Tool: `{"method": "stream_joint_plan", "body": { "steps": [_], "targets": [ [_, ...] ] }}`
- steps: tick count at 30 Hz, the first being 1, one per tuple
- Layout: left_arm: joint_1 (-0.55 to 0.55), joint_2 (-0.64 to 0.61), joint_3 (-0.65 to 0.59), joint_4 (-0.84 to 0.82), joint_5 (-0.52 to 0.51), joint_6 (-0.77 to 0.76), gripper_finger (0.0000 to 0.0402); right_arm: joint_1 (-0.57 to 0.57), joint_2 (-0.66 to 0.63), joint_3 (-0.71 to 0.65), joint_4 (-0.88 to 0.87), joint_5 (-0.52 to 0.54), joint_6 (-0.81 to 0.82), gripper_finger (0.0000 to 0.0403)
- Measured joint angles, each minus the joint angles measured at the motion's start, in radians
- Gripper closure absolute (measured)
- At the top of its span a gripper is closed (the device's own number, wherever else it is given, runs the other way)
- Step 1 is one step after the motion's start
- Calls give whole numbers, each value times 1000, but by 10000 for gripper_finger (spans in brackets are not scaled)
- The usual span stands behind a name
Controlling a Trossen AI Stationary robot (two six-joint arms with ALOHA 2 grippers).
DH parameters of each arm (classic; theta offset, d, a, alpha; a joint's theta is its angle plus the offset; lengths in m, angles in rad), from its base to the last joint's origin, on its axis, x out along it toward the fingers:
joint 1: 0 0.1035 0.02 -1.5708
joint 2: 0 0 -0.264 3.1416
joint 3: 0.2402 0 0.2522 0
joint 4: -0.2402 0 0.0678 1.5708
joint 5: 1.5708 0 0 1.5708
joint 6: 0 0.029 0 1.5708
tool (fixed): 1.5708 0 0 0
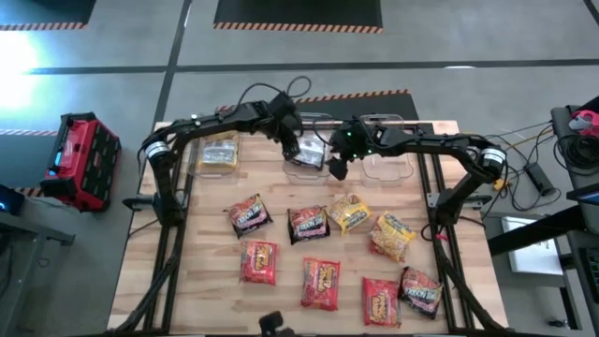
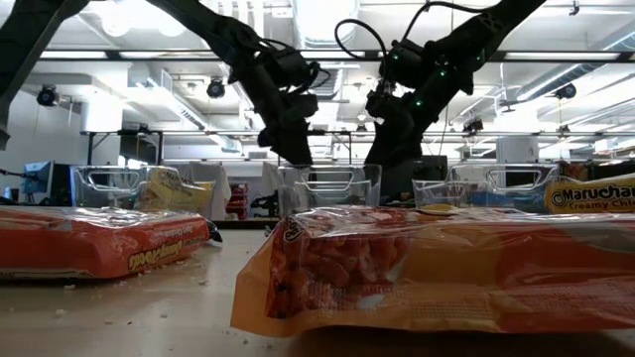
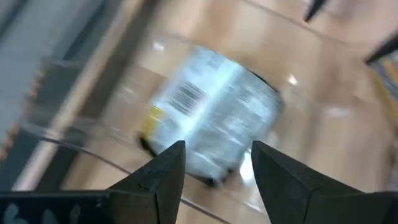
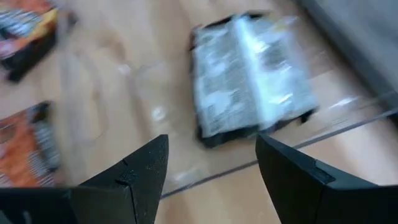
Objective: Sort Maruchan noodles
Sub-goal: Put the orange noodle pack into the right transparent bin
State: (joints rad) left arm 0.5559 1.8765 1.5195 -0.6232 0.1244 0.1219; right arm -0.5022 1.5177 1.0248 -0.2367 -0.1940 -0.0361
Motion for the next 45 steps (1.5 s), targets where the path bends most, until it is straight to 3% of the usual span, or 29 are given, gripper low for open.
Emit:
{"method": "stream_joint_plan", "body": {
  "steps": [4, 12, 16, 20, 27, 32, 38, 45],
  "targets": [
    [-54, -8, -2, -22, 23, 19, 235, 0, -5, 0, -53, -86, 11, 172],
    [-148, -104, -39, -19, 22, -4, 235, 2, -83, 0, -156, -95, 26, 172],
    [-208, -215, -177, 52, 21, -57, 235, 24, -160, -6, -232, -95, 58, 172],
    [-292, -354, -395, 288, 20, -201, 235, 89, -221, -45, -221, -97, 164, 172],
    [-534, -508, -746, 751, 50, -569, 235, 334, -227, -135, -174, -99, 482, 172],
    [-707, -507, -882, 997, -36, -865, 235, 526, -194, -181, -1, -97, 834, 172],
    [-874, -425, -917, 1044, -188, -1131, 235, 703, -118, -201, 141, -53, 1184, 172],
    [-1017, -268, -794, 1052, -268, -1214, 235, 856, -36, -201, 153, -13, 1406, 172]
  ]
}}
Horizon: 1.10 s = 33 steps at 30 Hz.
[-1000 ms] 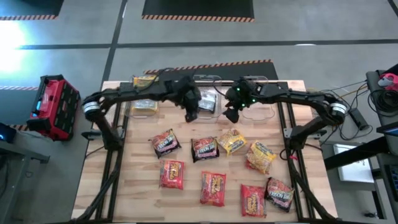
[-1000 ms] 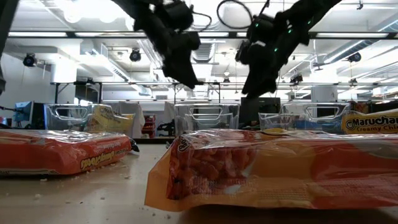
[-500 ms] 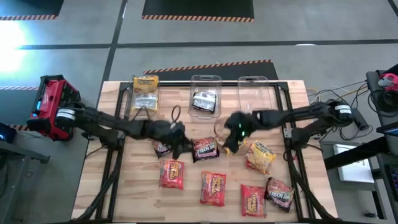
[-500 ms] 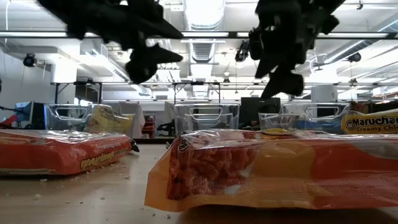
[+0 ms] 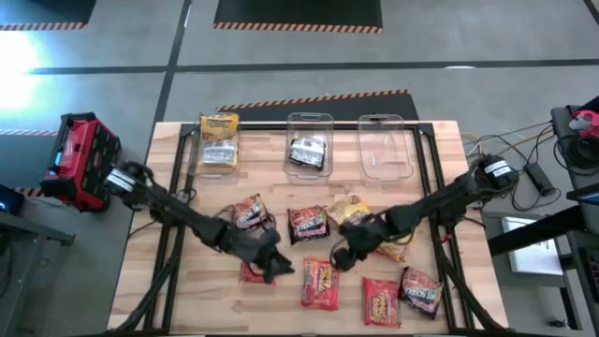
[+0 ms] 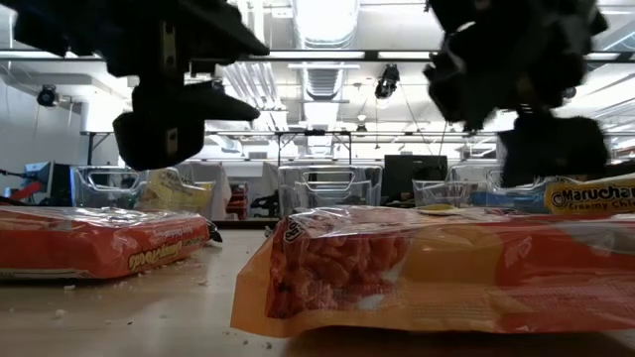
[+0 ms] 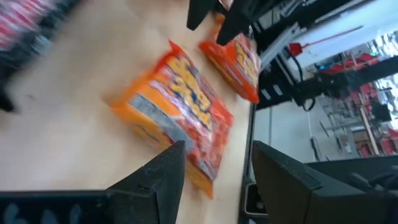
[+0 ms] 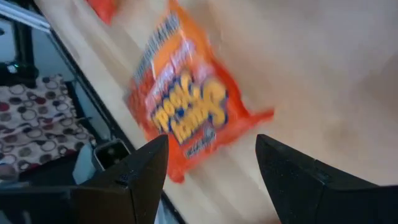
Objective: Sort Maruchan noodles
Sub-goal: Put the orange noodle pack into the right transparent bin
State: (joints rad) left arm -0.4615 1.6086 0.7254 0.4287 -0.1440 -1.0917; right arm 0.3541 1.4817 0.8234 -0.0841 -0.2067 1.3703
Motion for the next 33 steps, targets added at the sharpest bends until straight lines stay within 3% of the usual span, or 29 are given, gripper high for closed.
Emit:
{"method": "stream_joint_plan", "body": {
  "steps": [11, 24, 33],
  "targets": [
    [-60, 218, 237, -174, -16, -48, 235, 135, 157, 7, 104, 0, 147, 172],
    [-66, 280, 256, -219, -57, -166, 235, 121, 235, 15, 243, 21, 15, 172],
    [-55, 339, 308, -182, -19, -123, 235, 95, 258, 13, 304, 58, -51, 172]
  ]
}}
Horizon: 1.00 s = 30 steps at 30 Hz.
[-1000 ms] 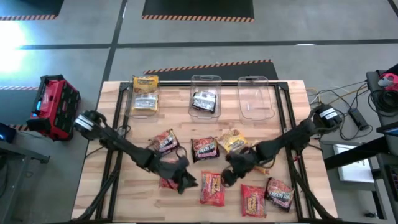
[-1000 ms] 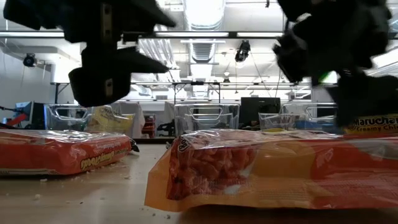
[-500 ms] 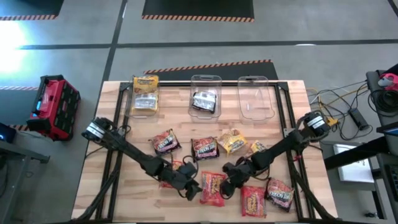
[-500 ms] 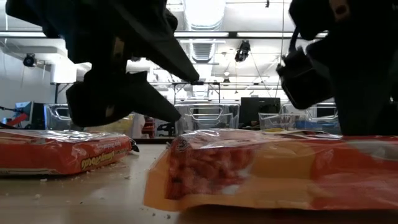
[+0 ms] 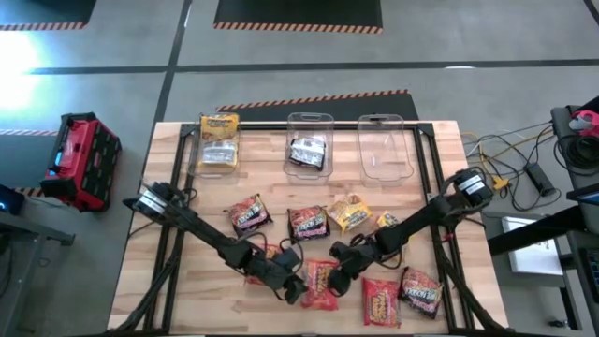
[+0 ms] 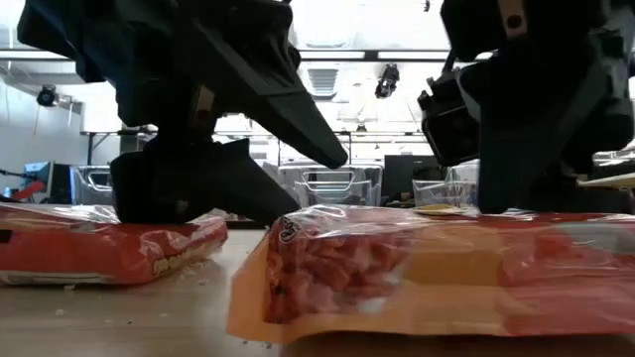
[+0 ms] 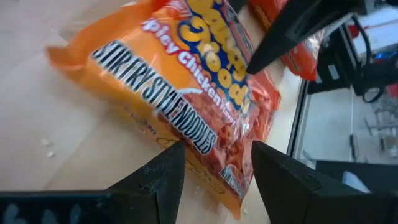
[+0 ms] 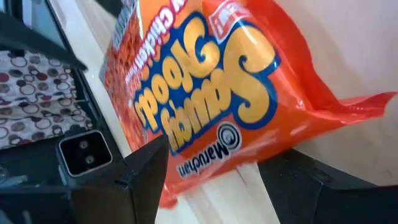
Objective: Sort Maruchan noodles
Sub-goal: Put the orange noodle pack into the right transparent bin
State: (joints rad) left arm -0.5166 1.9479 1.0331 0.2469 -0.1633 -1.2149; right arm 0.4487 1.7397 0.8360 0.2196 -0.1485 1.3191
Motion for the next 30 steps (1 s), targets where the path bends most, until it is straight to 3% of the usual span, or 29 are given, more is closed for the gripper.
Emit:
{"method": "stream_joint_plan", "body": {
  "steps": [14, 30],
  "targets": [
    [3, 7, 21, -35, 57, 27, 235, -27, 3, -3, 183, 1, -144, 172],
    [19, 11, 20, -58, 39, 48, 235, -32, 2, 6, 184, 18, -169, 188]
  ]
}}
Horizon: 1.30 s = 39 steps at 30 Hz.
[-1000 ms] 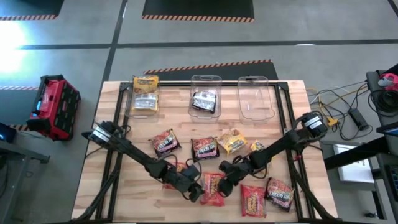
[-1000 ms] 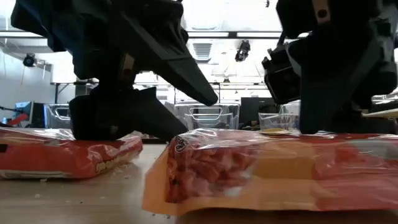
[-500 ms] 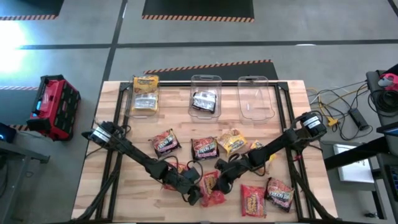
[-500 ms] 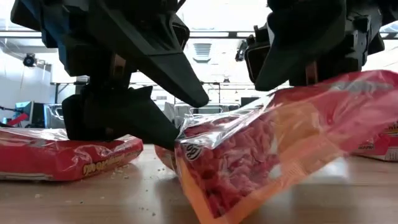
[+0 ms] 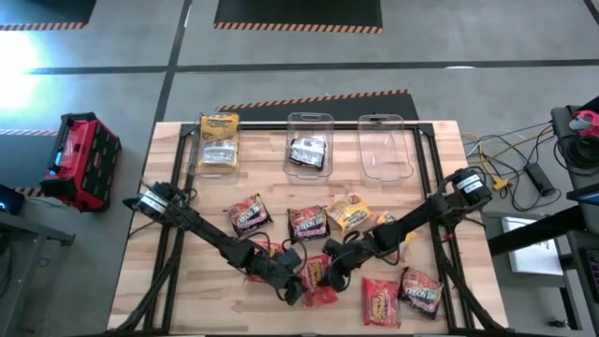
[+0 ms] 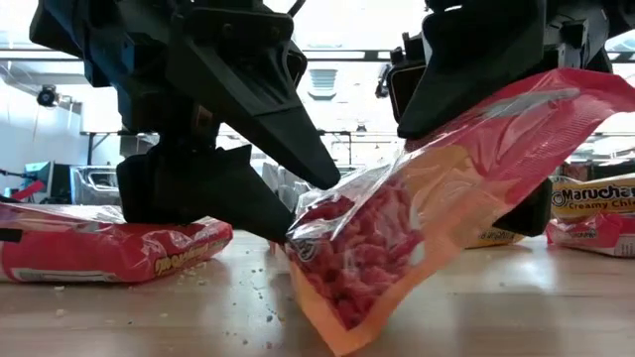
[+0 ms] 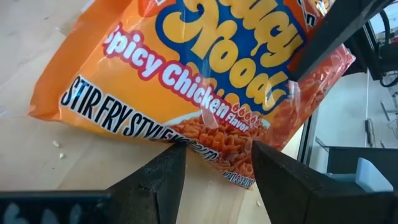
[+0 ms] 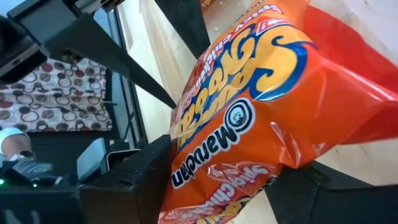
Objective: Sort Maruchan noodles
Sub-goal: Put the orange noodle pack into the right transparent bin
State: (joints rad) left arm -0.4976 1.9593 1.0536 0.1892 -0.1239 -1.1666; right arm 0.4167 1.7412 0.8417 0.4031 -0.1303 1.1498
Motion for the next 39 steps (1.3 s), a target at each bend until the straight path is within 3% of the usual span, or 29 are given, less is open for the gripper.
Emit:
{"method": "stream_joint_plan", "body": {
  "steps": [10, 20, 27, 34, 39],
  "targets": [
    [1, -1, 0, 11, 10, 21, 235, -5, 0, 0, -9, 1, -28, 230],
    [-3, -33, 76, -78, 5, 186, 235, -5, -1, 0, -25, -39, -65, 241],
    [-13, -91, 81, -164, -97, 234, 235, -16, -2, 1, -24, -47, -117, 296],
    [-18, -113, 82, -271, -123, 229, 235, -42, -32, 1, -45, -73, -140, 294],
    [-42, -159, 81, -400, -224, 210, 235, -58, -112, 2, -105, -86, -178, 296]
  ]
}}
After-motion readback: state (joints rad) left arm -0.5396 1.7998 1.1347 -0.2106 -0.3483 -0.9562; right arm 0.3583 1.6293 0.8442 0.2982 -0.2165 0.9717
